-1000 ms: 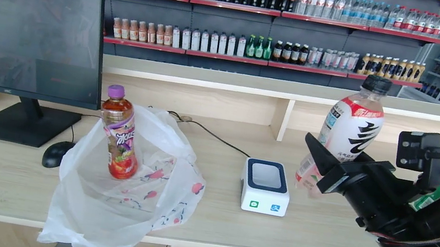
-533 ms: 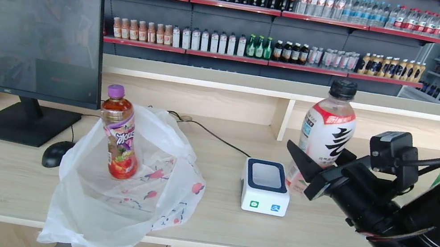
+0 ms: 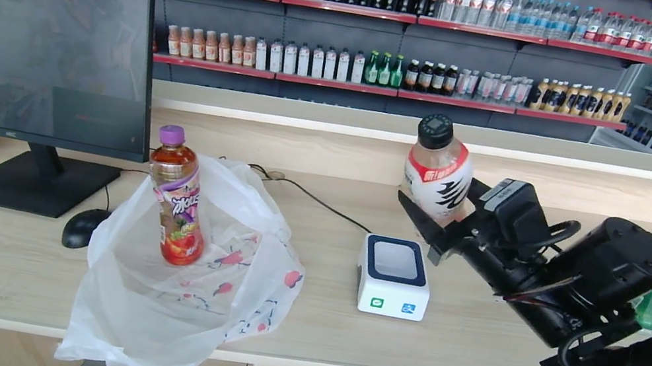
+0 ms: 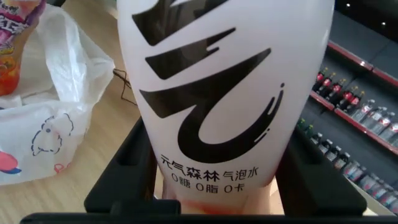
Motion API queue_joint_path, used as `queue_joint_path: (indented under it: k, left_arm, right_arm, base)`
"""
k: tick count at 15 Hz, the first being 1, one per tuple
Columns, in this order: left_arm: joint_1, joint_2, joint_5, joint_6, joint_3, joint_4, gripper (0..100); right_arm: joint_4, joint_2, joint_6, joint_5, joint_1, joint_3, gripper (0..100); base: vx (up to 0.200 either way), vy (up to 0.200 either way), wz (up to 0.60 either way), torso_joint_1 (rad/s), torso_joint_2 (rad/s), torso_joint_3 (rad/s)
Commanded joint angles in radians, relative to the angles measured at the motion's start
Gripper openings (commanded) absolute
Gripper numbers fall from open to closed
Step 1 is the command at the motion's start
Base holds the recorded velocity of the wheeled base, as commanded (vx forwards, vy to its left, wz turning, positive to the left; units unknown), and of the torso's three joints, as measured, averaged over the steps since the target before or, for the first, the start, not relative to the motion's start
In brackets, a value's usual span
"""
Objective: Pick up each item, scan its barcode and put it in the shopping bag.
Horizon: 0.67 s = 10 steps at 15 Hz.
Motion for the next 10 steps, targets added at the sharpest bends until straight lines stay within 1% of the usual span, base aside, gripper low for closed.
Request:
queue_joint_path:
  k: [1,4,5,8,10]
  left_arm:
    - [0.000,0.000,0.000,0.000,0.000,0.000,100]
    - [0.000,0.000,0.000,0.000,0.000,-0.002,100]
    - [0.000,0.000,0.000,0.000,0.000,-0.003,100]
    - [-0.002,0.000,0.000,0.003,0.000,-0.006,100]
    - [-0.002,0.000,0.000,0.001,0.000,-0.006,100]
  right_arm:
    - [-0.001,0.060,-0.065,0.081,-0.036,-0.029,0]
    - [-0.001,0.094,-0.184,0.158,-0.042,-0.035,0]
    - [-0.001,0.094,-0.226,0.192,-0.063,-0.038,0]
    - [-0.001,0.117,-0.283,0.282,-0.085,-0.040,0]
    - [-0.001,0.132,-0.311,0.313,-0.086,-0.030,0]
  base:
    - [0.000,0.000,0.00,0.000,0.00,0.000]
    - [0.000,0.000,0.00,0.000,0.00,0.000]
    - [0.000,0.000,0.00,0.000,0.00,0.000]
    - [0.000,0.000,0.00,0.000,0.00,0.000]
    - [0.000,0.000,0.00,0.000,0.00,0.000]
